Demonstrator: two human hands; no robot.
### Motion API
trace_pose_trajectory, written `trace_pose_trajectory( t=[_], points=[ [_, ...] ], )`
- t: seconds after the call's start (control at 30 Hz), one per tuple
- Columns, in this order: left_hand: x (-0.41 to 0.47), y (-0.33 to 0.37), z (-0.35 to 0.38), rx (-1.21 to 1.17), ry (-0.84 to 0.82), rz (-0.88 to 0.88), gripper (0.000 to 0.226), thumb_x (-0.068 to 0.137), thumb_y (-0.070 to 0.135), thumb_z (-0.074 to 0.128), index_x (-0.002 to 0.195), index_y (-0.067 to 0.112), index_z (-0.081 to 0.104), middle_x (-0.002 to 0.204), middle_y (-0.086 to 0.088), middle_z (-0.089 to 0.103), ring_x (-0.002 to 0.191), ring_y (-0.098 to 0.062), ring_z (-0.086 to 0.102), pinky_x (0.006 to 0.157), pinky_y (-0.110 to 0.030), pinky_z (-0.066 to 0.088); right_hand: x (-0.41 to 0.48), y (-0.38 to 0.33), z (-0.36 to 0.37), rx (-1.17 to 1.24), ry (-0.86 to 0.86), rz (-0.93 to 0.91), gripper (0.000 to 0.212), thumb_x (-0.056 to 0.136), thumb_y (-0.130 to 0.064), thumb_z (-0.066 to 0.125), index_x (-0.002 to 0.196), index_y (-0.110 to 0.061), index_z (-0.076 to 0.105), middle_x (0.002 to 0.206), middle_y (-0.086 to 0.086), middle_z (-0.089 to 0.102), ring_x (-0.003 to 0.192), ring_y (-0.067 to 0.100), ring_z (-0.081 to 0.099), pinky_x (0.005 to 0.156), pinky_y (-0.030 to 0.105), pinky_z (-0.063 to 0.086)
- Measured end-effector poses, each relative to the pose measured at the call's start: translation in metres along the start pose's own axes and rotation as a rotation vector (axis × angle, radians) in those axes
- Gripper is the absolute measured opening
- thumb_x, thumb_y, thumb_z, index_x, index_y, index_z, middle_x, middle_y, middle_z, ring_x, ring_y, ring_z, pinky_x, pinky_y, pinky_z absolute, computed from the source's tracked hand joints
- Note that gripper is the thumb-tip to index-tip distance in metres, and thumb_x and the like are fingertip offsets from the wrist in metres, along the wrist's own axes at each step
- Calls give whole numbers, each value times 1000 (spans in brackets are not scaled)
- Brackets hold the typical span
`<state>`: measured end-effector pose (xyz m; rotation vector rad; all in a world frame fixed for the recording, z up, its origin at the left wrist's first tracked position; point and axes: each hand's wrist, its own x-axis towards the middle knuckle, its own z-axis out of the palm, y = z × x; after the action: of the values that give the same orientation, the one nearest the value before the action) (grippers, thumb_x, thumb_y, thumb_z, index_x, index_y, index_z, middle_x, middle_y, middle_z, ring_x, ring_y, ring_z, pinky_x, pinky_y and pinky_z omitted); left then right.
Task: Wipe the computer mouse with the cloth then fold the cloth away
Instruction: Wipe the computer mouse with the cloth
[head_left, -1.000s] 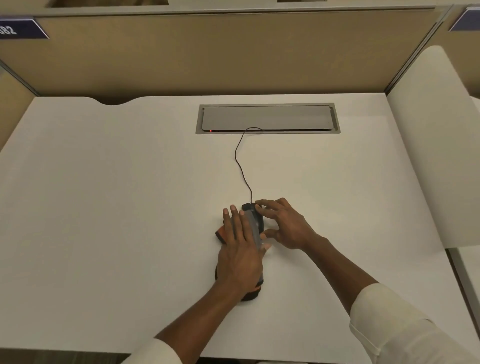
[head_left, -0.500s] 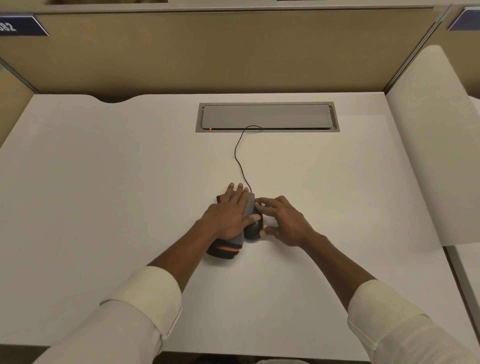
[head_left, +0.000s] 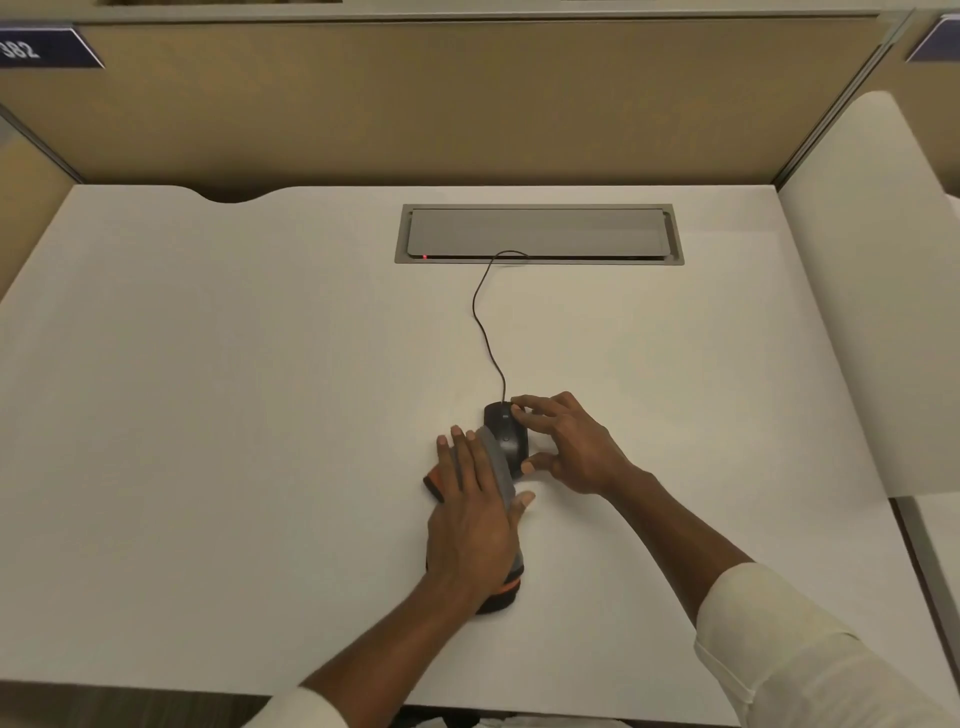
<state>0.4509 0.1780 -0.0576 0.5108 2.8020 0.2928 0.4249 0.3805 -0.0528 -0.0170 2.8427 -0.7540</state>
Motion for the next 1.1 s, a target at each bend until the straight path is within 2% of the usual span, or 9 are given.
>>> trace_pose_trajectory(
  t=[0.13,0.23,0.33,0.47,0.63,0.73,0.83,0.97,1.1],
  points=[
    [-23,14,10,54,18,17,113,92,75,53,167,0,13,177,-23,8,163,-41,16,100,-40,62,0,1,2,-5,-2,10,77,86,-39,82,154,-28,48,162,-16,41,135,18,38,81,41,56],
    [-25,21,11,55,12,54,119,88,76,61,168,4,10,178,-19,3,164,-41,14,92,-40,65,0,2,4,-12,8,4,77,86,-36,82,155,-28,47,162,-14,42,134,19,39,81,43,58],
    [-16,26,4,47,1,60,115,91,75,58,169,8,9,179,-16,-1,165,-39,7,89,-39,66,1,3,5,-16,8,1,77,87,-31,82,155,-28,47,162,-14,42,134,19,39,81,42,58],
    [5,25,-9,75,-29,175,101,100,70,43,170,12,-3,177,-13,-19,164,-37,-17,113,-44,54,1,5,7,3,18,-15,76,87,-30,81,155,-31,46,160,-17,42,131,17,41,78,42,59],
    [28,10,-30,86,-78,205,91,107,68,28,168,14,-13,176,-9,-26,163,-32,-25,105,-42,59,0,5,4,11,15,-30,75,86,-33,80,153,-33,48,159,-17,42,130,18,41,76,42,58],
    [40,-3,-37,30,-121,149,89,107,67,26,169,14,-10,177,-5,-23,163,-29,-24,106,-50,57,1,4,2,6,10,-17,76,87,-45,79,155,-28,48,161,-15,42,132,18,40,79,44,58],
    [46,-9,-41,-22,-151,69,87,105,67,21,169,17,-10,178,-2,-21,163,-28,-24,112,-56,51,1,3,2,5,-2,-6,79,85,-39,82,155,-26,47,162,-13,42,134,19,39,83,43,57],
    [33,-2,-36,83,-110,99,91,107,66,30,168,13,-11,178,-11,-18,163,-36,-22,110,-47,55,1,3,2,-2,-2,-8,78,86,-42,81,155,-27,47,161,-14,42,133,19,40,82,43,57],
    [10,13,-18,186,-7,158,93,105,64,40,169,8,4,178,-20,-5,164,-44,-9,105,-46,58,0,3,3,12,6,-2,78,85,-34,83,154,-30,48,160,-18,42,132,16,40,79,43,57]
  ],
)
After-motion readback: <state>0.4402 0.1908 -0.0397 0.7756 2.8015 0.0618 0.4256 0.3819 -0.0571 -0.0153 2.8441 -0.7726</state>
